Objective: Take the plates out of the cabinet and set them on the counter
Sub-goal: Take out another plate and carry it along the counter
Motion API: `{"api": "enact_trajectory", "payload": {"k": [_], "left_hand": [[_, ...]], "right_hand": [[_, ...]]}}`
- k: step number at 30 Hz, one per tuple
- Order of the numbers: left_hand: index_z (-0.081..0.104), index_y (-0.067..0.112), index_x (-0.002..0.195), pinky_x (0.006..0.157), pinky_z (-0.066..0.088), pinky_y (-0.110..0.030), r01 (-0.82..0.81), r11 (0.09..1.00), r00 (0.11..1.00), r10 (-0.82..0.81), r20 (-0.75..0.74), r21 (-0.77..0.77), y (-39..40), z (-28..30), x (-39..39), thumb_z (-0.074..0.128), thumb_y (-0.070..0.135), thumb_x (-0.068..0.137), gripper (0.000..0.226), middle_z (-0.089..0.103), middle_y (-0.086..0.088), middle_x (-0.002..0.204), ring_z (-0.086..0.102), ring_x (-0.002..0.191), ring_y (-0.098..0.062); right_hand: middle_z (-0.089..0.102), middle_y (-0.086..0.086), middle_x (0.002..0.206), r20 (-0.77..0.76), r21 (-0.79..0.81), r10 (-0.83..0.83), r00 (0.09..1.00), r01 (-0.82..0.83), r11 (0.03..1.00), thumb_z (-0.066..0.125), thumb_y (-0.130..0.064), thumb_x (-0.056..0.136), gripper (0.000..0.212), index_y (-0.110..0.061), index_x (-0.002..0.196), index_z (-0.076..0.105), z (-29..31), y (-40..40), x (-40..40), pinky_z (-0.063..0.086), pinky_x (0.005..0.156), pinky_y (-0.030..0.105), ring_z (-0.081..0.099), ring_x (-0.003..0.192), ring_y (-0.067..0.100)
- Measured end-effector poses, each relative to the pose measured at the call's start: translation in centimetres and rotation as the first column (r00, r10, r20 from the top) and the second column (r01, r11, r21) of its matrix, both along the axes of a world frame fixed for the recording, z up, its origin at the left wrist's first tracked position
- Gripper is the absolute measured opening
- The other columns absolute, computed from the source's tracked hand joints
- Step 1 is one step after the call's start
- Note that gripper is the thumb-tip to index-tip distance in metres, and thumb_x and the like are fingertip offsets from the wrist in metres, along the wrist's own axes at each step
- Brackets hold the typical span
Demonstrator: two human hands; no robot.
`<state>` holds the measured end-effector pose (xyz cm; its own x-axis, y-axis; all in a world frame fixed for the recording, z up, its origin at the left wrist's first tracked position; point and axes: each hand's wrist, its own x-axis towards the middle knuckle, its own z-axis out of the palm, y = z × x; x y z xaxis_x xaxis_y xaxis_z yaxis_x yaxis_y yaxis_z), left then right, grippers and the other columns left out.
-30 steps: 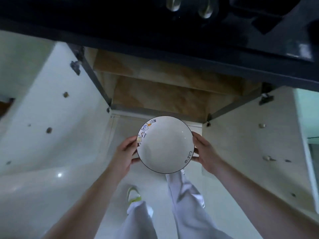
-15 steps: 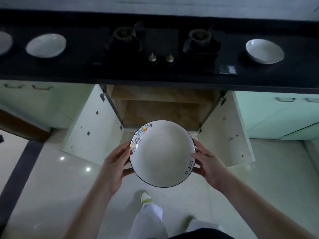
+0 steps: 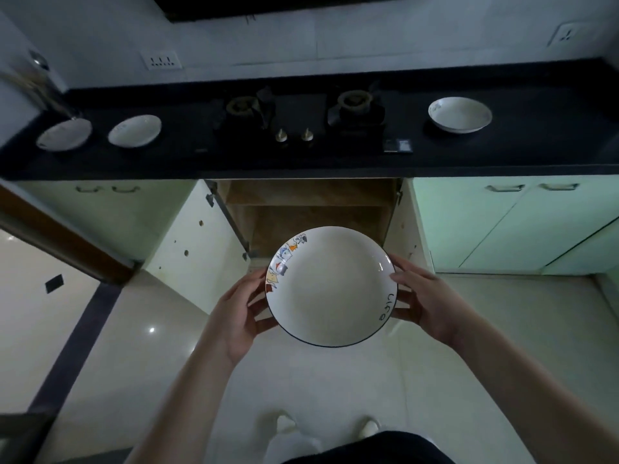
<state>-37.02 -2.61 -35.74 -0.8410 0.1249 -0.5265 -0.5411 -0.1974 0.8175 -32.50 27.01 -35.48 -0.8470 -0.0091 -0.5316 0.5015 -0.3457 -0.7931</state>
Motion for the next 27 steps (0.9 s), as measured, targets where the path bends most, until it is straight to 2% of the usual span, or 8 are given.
{"api": "enact_trajectory", "payload": {"k": [7,13,16,18,21,27], "left_hand": [[0.076,0.024,0.112,0.065,0.057,-0.037,-0.025,0.998,0.999,0.026,-0.020,0.053,-2.1,3.5,3.1,0.062,0.033,0.087,0.029,0.074,0.004,0.100,0.068,0.086,-0.017],[0.073,0.026,0.116,0.067,0.057,-0.038,0.011,0.999,0.997,-0.007,-0.081,0.048,-6.0,4.5,5.3,0.056,0.027,0.093,0.029,0.074,0.002,0.109,0.069,0.092,-0.018],[0.072,0.029,0.117,0.066,0.056,-0.036,0.040,0.998,0.994,-0.036,-0.103,0.039,-7.5,4.1,6.3,0.054,0.019,0.092,0.032,0.074,0.001,0.112,0.070,0.090,-0.017],[0.073,0.033,0.115,0.066,0.056,-0.035,0.077,0.997,0.991,-0.075,-0.115,0.019,-8.1,3.7,6.8,0.055,0.015,0.091,0.035,0.075,0.002,0.110,0.071,0.088,-0.014],[0.074,0.036,0.110,0.064,0.057,-0.034,0.122,0.992,0.986,-0.121,-0.117,0.001,-7.6,3.3,7.0,0.056,0.013,0.090,0.035,0.075,0.002,0.107,0.072,0.086,-0.012],[0.073,0.040,0.111,0.070,0.058,-0.035,0.270,0.961,0.954,-0.275,-0.124,-0.049,-2.3,3.8,7.1,0.057,0.014,0.091,0.036,0.074,0.003,0.112,0.069,0.100,-0.018]], "right_hand": [[0.074,0.007,0.106,-0.029,0.034,-0.003,1.000,0.004,0.999,0.051,-0.008,0.095,0.037,-0.038,0.100,0.073,2.5,-2.3,2.3,0.059,0.068,0.042,0.069,0.096,0.031],[0.076,0.004,0.101,-0.067,0.032,0.025,0.997,-0.023,0.999,0.050,-0.006,0.094,0.039,-0.037,0.100,0.073,3.6,-5.6,4.7,0.059,0.066,0.040,0.074,0.086,0.027],[0.076,0.003,0.100,-0.056,0.058,0.033,0.998,-0.030,0.998,0.050,-0.005,0.094,0.038,-0.034,0.109,0.070,3.5,-7.1,5.8,0.058,0.064,0.037,0.074,0.081,0.024],[0.076,0.000,0.096,-0.050,0.078,0.012,0.999,-0.008,0.997,0.049,-0.004,0.093,0.040,-0.033,0.111,0.070,3.0,-7.9,6.7,0.058,0.061,0.035,0.073,0.075,0.019],[0.076,-0.002,0.098,-0.044,0.076,-0.036,0.998,0.040,0.996,0.048,-0.003,0.092,0.043,-0.034,0.110,0.072,2.4,-8.0,8.3,0.058,0.064,0.036,0.071,0.078,0.018],[0.076,-0.004,0.093,-0.044,0.041,-0.188,0.981,0.190,0.981,0.049,-0.003,0.091,0.046,-0.040,0.097,0.076,2.2,-3.8,12.4,0.057,0.060,0.034,0.071,0.073,0.016]]}}
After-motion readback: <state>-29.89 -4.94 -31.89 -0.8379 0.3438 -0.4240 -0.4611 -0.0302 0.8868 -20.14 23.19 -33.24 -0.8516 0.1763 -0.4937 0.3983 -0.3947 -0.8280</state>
